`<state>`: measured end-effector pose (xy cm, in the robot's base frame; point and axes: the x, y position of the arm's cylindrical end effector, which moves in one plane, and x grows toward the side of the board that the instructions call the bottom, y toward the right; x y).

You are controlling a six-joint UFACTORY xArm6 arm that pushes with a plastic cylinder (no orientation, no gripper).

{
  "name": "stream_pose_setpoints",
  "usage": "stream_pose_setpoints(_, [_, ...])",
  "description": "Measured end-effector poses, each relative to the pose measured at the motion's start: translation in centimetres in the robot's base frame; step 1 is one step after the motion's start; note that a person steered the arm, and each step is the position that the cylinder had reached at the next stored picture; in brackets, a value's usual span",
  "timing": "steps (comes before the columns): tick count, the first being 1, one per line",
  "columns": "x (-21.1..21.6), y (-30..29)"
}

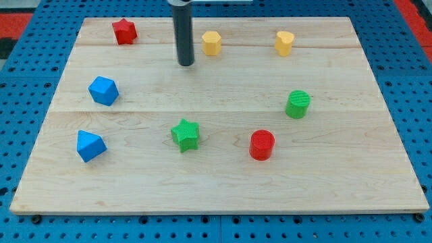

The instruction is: Move the yellow hexagon to the right of the board

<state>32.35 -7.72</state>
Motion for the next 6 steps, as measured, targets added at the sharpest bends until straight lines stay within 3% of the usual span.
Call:
stream_pose_setpoints(1, [-0.5,0.7])
stream_pose_setpoints(3, [-6.9,2.3])
stream_pose_setpoints(4, [-5.8,6.0])
stream_pose_setpoints(5, [-1.0,7.1])
stream_pose_setpoints(6, [-0.2,6.0])
